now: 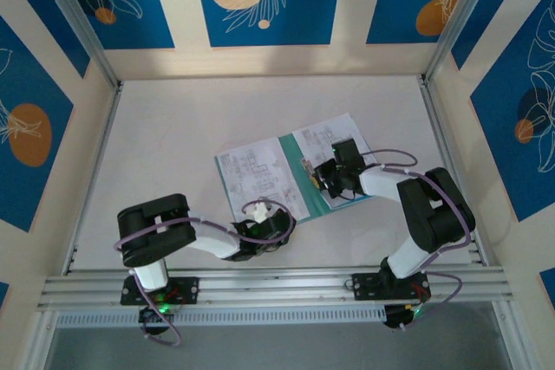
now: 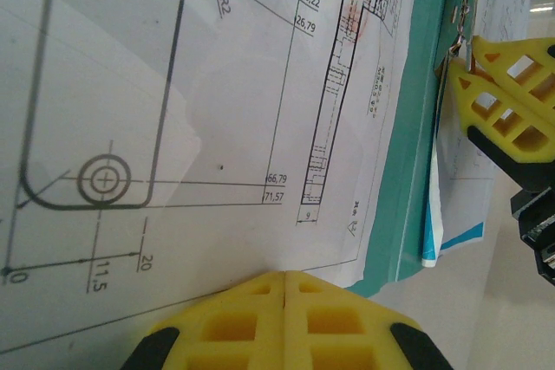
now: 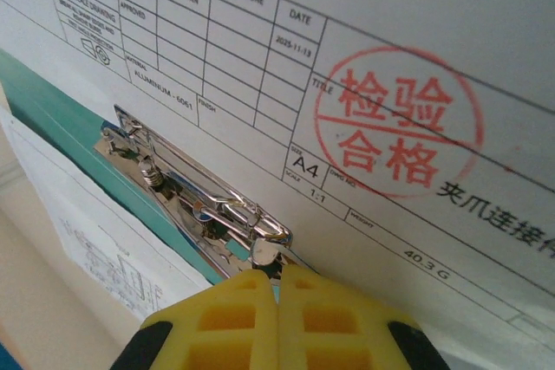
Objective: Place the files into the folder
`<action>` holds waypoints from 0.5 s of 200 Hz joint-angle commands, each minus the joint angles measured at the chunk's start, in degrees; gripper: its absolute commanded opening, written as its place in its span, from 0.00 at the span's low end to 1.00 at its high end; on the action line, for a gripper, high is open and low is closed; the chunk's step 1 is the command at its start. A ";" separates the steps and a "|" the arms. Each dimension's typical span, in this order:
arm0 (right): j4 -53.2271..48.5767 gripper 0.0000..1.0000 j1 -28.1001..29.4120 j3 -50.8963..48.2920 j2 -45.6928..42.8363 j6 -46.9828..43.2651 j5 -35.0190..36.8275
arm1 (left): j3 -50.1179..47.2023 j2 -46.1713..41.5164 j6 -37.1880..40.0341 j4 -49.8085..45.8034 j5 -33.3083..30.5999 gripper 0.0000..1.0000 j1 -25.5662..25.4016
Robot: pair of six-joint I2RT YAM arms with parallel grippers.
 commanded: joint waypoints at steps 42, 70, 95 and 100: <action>-22.23 0.00 3.44 -1.87 9.87 0.94 11.82 | -3.27 1.99 0.59 -6.83 3.75 0.00 0.49; -24.38 0.00 3.34 -0.27 9.65 0.37 13.13 | -3.95 1.99 0.68 -6.63 4.17 0.00 0.67; -25.56 0.00 2.92 0.82 7.25 -1.46 15.24 | -4.82 1.84 -0.22 -6.73 4.15 0.00 0.60; -25.84 0.00 2.91 1.15 6.87 -2.04 15.42 | -4.91 1.83 -0.43 -6.80 4.17 0.00 0.60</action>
